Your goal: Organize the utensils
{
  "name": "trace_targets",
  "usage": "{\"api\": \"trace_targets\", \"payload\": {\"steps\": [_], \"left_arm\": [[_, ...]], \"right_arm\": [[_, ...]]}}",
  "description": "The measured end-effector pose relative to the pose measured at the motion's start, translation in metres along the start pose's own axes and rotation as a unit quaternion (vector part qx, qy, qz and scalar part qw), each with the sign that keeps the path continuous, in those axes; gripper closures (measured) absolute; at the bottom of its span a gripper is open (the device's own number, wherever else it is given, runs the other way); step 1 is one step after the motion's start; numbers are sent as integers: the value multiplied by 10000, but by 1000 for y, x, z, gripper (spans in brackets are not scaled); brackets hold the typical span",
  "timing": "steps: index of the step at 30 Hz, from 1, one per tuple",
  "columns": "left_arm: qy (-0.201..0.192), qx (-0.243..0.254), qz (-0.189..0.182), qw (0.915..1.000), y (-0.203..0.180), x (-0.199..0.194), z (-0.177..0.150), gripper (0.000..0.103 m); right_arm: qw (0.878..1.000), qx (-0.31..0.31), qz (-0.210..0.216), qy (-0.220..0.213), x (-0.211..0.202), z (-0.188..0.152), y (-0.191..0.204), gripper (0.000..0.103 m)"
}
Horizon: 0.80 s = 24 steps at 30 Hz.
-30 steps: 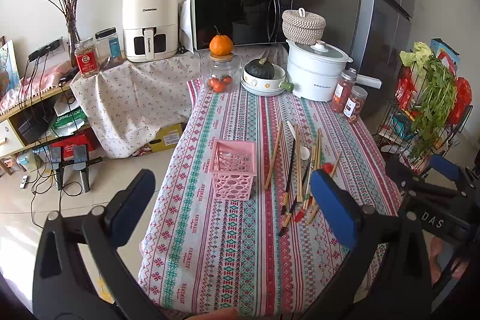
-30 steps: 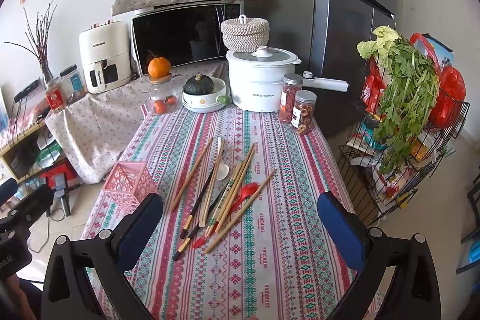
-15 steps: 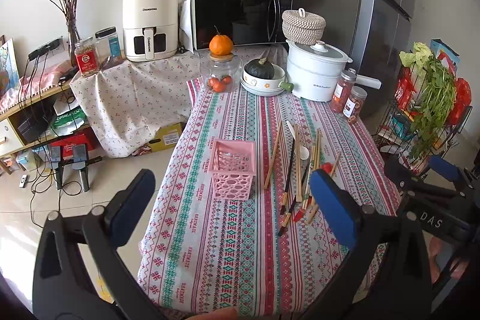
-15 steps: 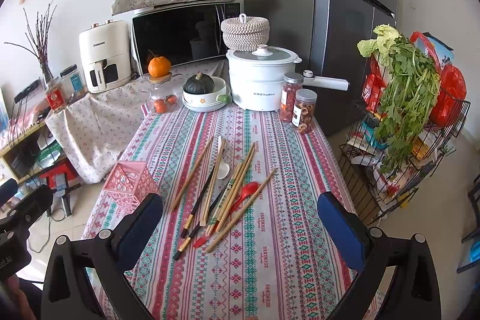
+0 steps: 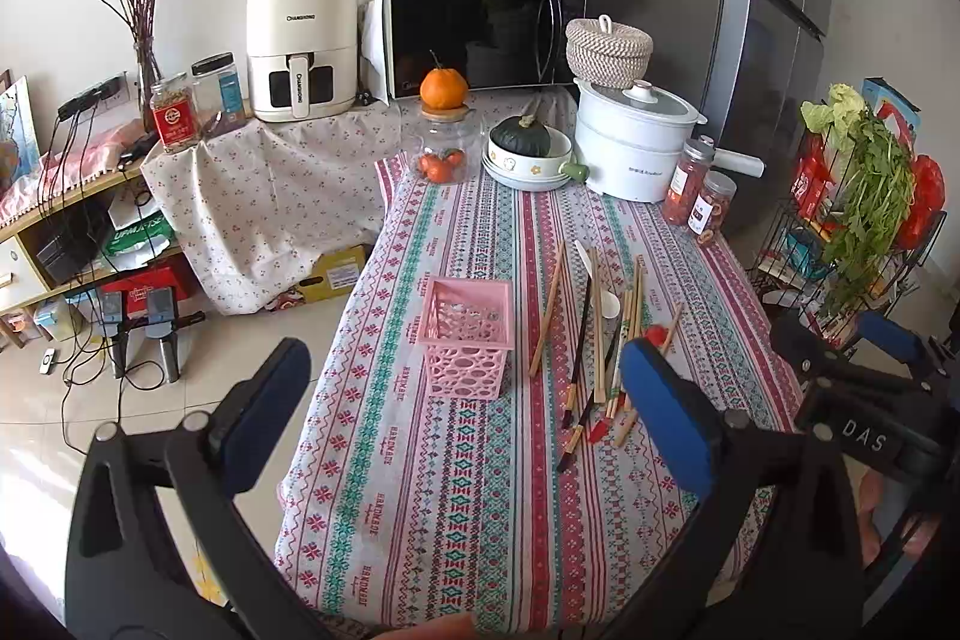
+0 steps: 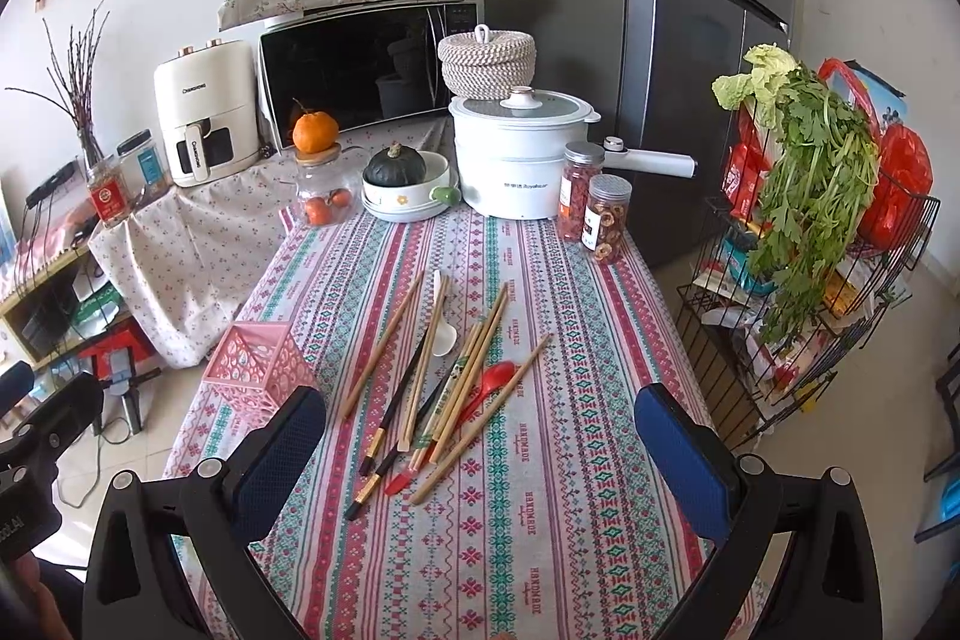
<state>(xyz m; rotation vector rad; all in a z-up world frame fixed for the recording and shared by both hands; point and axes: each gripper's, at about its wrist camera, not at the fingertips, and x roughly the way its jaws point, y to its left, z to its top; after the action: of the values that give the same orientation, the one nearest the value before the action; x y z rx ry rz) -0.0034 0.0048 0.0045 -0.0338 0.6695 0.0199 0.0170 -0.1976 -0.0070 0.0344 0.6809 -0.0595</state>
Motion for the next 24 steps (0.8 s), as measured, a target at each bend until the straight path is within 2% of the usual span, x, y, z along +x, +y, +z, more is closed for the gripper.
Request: {"api": "trace_targets", "payload": {"steps": [11,14,17,20,24], "left_arm": [[37,57,-45,10000,-5,8,-3,0],[-111,228,-251,9994,-7,12,0,0],[98,500,-563,9971,-14,26,8,0],[329,746,-705,9942,-24,42,15,0],[903,1007,-897,9867,-39,75,27,0]], "right_arm": [[9999,80,-120,27,8,3,-7,0],[9998,43,-152,103,17,7,-8,0],[9992,88,-162,348,34,10,-14,0],[9972,243,-169,692,59,11,-26,0],[9916,595,-202,1133,92,14,-47,0]]}}
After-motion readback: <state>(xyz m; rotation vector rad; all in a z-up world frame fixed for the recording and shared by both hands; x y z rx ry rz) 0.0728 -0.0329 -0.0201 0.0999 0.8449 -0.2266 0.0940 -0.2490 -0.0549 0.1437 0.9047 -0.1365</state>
